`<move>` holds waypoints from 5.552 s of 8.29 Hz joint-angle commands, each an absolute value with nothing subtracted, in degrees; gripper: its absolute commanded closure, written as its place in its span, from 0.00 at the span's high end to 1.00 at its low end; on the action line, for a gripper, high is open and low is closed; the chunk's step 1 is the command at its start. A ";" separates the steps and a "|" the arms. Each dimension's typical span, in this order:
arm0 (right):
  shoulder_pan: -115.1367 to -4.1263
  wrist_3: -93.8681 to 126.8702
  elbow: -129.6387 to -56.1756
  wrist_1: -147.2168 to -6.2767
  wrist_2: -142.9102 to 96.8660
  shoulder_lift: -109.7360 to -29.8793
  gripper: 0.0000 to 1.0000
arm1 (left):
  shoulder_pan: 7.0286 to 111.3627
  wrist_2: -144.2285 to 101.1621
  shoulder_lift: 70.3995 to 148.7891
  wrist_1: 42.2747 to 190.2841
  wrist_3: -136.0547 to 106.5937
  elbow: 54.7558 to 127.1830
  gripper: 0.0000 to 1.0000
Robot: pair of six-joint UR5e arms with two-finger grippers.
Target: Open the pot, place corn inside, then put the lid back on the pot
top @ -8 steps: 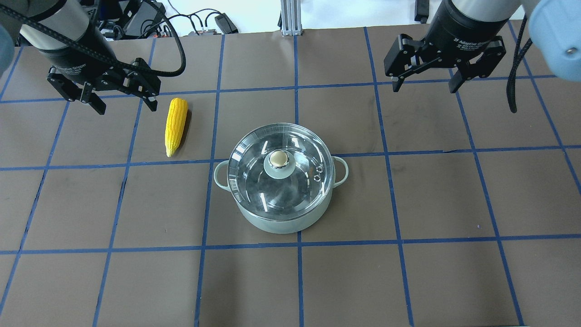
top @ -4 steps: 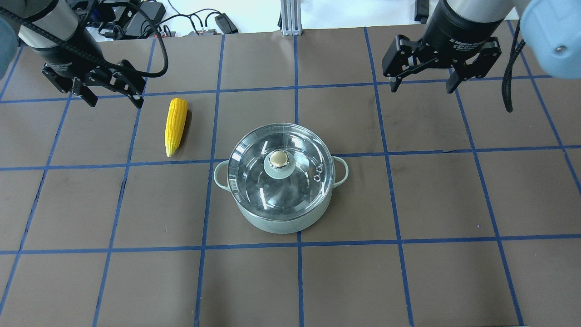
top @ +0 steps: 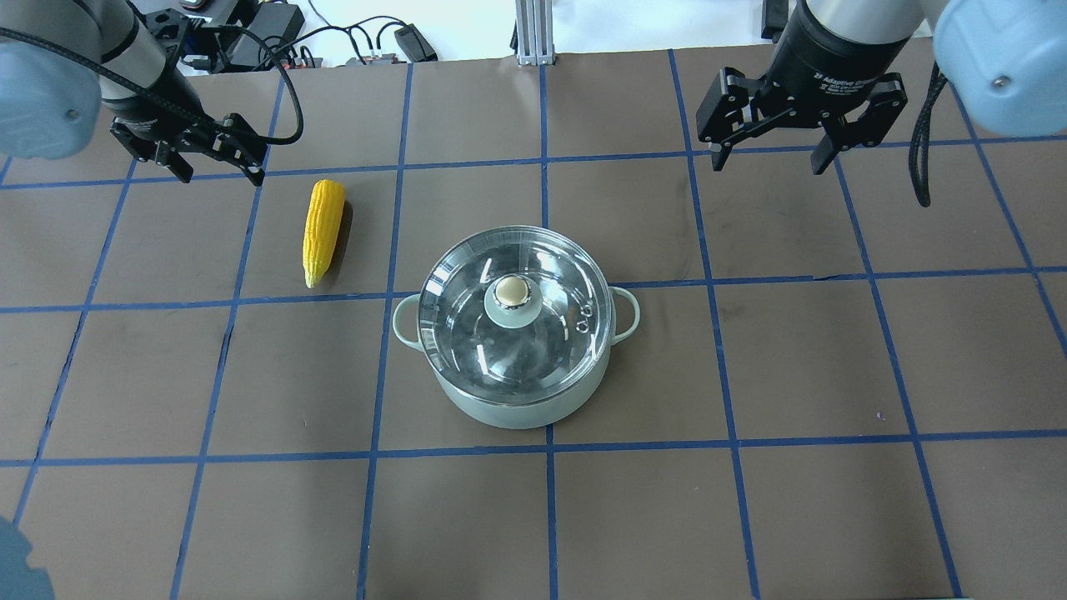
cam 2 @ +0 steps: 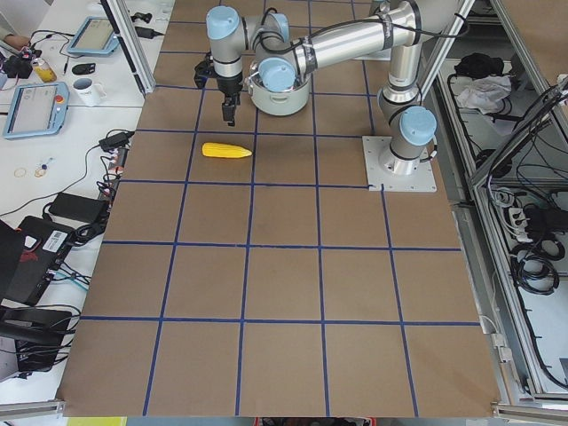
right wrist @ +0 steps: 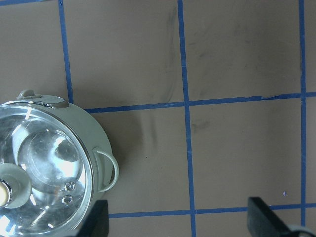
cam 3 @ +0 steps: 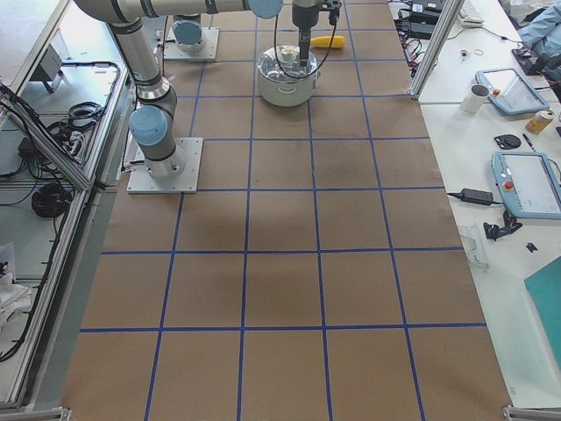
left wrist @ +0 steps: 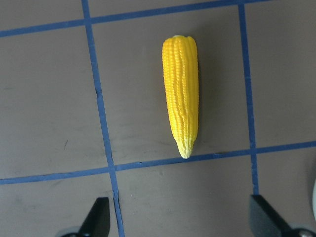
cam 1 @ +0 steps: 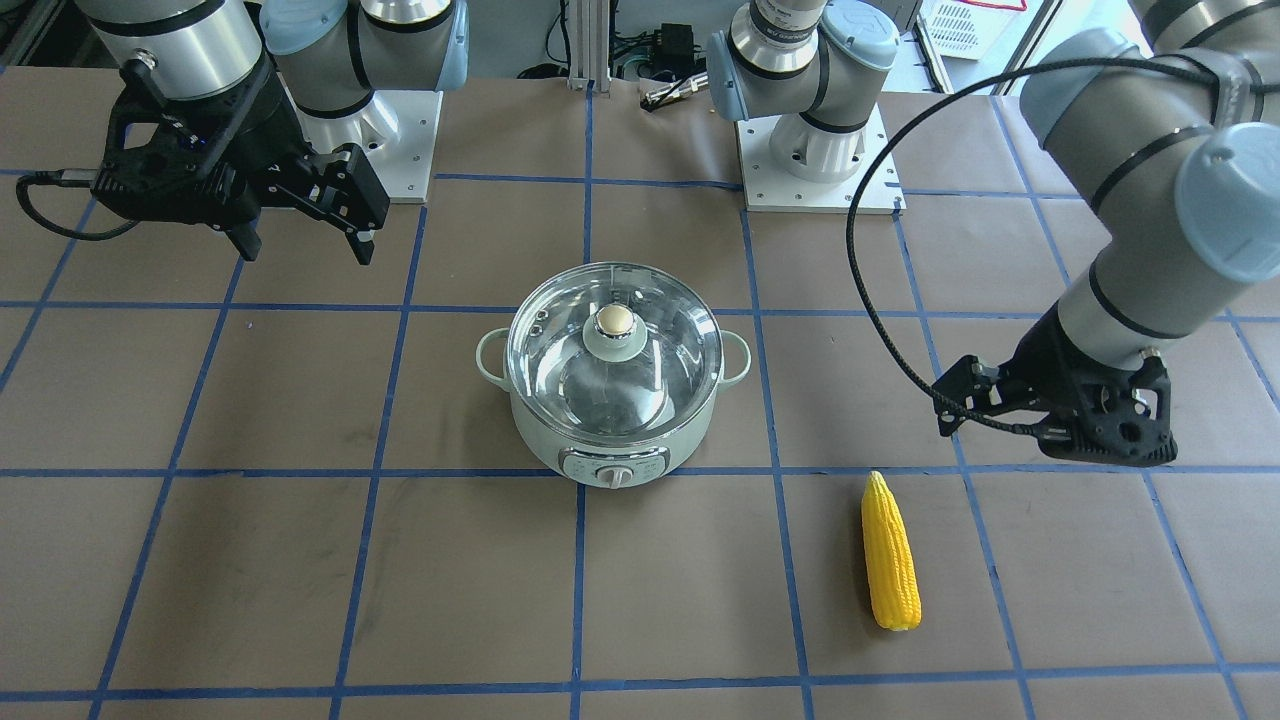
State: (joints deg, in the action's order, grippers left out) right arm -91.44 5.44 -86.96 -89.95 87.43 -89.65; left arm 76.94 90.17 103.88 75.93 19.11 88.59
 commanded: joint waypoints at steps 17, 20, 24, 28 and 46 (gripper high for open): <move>-118.92 36.47 -86.31 -103.36 89.12 -69.43 0.97 | 77.08 82.79 124.36 56.07 14.33 91.14 1.00; -118.83 36.03 -87.88 -102.75 89.12 -69.61 0.74 | 77.08 80.79 124.54 56.34 13.98 91.05 0.00; -118.83 35.95 -87.89 -102.74 89.21 -70.31 0.50 | 78.22 81.30 120.08 59.74 10.81 90.70 0.00; -118.83 35.95 -87.89 -102.92 89.03 -70.49 0.53 | 78.57 84.29 112.52 69.77 10.72 90.53 0.00; -114.19 31.74 -87.45 -99.52 90.26 -80.21 0.34 | 79.36 87.36 91.67 88.86 8.70 90.61 0.00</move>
State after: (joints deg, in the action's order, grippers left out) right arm -117.19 33.13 -87.54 -102.28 89.67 -74.73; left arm 79.28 87.35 91.72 88.85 8.72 90.53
